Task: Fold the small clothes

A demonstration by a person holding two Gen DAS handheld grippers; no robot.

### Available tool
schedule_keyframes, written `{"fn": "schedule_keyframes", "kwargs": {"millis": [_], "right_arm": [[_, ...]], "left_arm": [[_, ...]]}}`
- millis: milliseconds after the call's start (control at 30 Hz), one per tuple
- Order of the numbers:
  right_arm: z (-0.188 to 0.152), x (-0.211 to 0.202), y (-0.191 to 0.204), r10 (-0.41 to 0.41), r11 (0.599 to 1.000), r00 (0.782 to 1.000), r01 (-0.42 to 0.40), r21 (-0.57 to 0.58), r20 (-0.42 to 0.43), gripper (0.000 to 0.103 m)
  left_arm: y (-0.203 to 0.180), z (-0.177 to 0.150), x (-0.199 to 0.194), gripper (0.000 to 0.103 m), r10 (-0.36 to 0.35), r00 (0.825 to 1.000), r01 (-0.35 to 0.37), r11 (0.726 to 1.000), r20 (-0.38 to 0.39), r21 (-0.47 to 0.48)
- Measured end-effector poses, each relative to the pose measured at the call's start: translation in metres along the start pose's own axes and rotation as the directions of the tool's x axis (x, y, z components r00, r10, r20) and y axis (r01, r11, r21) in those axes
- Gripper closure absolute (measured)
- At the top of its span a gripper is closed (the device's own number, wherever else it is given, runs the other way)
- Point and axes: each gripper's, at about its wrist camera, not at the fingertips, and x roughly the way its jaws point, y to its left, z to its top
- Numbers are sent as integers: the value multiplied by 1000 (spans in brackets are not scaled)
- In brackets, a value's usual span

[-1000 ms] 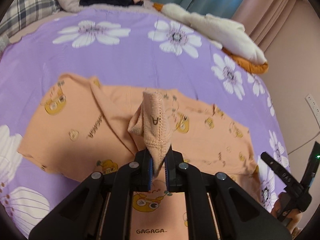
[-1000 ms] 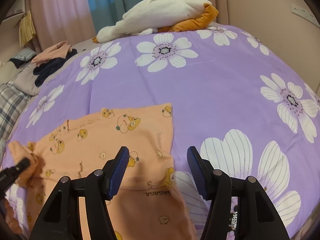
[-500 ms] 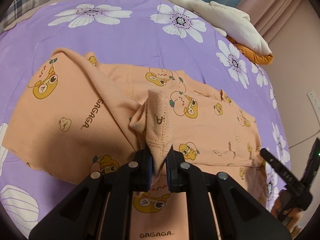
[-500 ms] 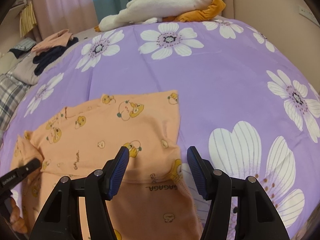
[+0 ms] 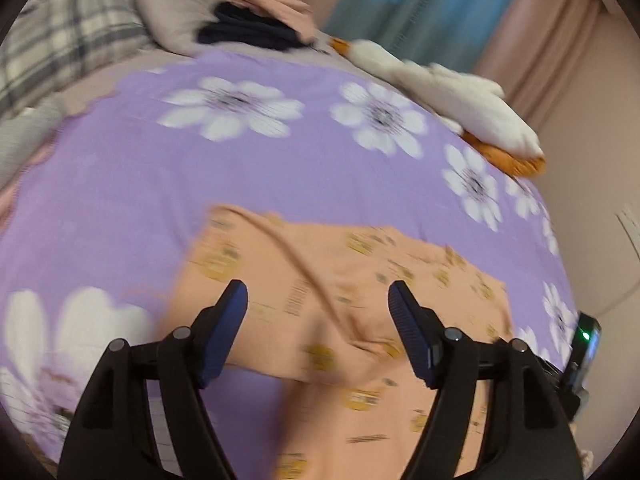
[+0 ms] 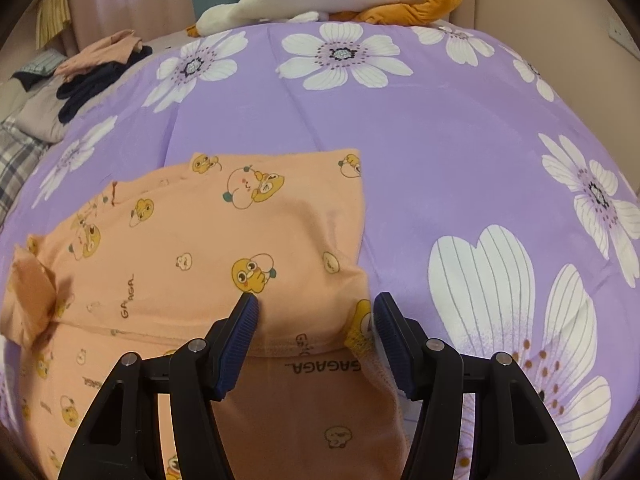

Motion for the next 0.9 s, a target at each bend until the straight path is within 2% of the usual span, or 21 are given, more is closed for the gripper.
{"fn": "schedule_keyframes", "kwargs": {"millis": [133,200,267,367,433,533,667,767,900], "right_arm": [[4,-14,8,23,1000,1000,-23,18,11,44],[8,-26,21,47,999,999,-47,1,24,43],[12,-37,37,102,995,994,-100,-29,41,35],[15,-46,65,215,974,976,-213,-79,22,35],[17,-45,88,309,945,951,-309,-103,-19,35],[18,-33,119,387,911,917,-396,-114,-92,35],[13,-9,149,371,908,915,-393,-145,-155,35],[9,7,158,361,912,912,-389,-130,-194,35],[5,11,165,334,923,925,-360,-138,-180,35]], "left_arm": [[41,14,-12,32,83,996,-80,992,31,-99],[55,18,-17,32,101,994,-96,988,43,-122],[67,22,-21,32,114,992,-106,984,46,-141],[79,25,-24,31,136,990,-127,978,43,-168],[85,25,-25,32,152,988,-143,973,37,-184],[94,25,-26,32,169,985,-161,967,23,-199],[100,25,-26,32,160,987,-154,965,14,-211],[104,24,-25,32,153,988,-148,964,6,-223],[105,25,-23,32,142,990,-139,964,-3,-228]]}}
